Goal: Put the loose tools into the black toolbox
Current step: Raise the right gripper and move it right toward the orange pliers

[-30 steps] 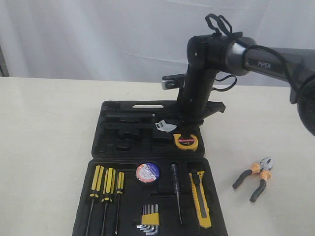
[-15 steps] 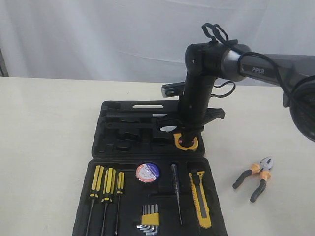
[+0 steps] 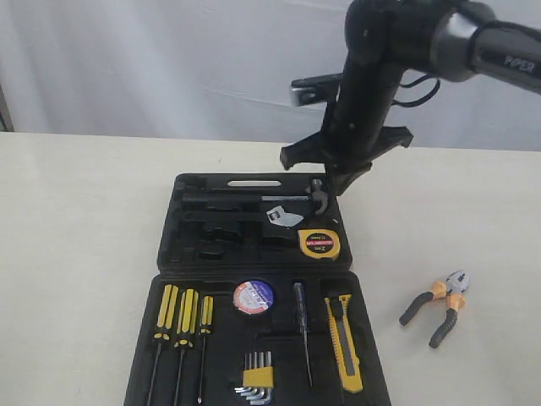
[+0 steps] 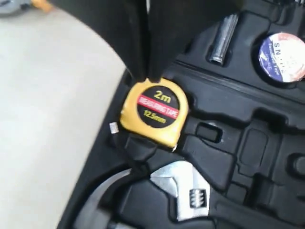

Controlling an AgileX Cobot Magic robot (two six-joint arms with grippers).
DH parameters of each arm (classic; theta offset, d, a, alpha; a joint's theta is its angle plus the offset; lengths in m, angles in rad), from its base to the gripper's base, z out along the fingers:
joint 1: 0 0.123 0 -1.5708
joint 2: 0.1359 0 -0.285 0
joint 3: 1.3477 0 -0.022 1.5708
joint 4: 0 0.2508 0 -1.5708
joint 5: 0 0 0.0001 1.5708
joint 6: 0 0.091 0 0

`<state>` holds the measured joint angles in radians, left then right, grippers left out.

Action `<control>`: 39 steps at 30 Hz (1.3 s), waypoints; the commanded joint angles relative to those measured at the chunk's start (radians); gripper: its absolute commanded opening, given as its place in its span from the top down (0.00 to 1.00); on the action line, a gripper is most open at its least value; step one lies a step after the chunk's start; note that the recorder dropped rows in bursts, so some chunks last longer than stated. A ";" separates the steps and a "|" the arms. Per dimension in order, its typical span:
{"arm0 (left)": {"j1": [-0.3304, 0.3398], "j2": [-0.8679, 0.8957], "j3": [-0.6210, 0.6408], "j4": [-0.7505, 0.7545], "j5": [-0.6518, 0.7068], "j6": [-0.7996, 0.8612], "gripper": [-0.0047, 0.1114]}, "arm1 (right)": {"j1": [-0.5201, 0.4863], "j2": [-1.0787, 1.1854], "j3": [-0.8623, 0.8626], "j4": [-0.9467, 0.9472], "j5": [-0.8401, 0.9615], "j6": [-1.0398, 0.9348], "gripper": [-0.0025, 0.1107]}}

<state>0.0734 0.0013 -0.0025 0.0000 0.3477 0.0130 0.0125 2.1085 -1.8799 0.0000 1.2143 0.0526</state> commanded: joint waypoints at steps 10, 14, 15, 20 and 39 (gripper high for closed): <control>-0.005 -0.001 0.003 0.000 -0.005 -0.006 0.96 | -0.245 -0.350 0.289 -0.020 0.007 0.003 0.98; -0.005 -0.001 0.003 0.000 -0.005 -0.006 0.96 | -0.267 -0.448 0.468 -0.023 -0.007 0.019 0.98; -0.005 -0.001 0.003 0.000 -0.005 -0.006 0.96 | -0.267 -0.463 0.505 -0.028 -0.019 0.026 0.98; -0.005 -0.001 0.003 0.000 -0.005 -0.006 0.96 | -0.267 -0.507 0.710 -0.026 -0.121 0.073 0.98; -0.005 -0.001 0.003 0.000 -0.005 -0.006 0.96 | -0.267 -0.507 0.859 -0.080 -0.450 0.311 0.98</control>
<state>0.0734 0.0013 -0.0025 0.0000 0.3477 0.0130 -0.2478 1.6071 -1.0263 -0.0476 0.8075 0.3207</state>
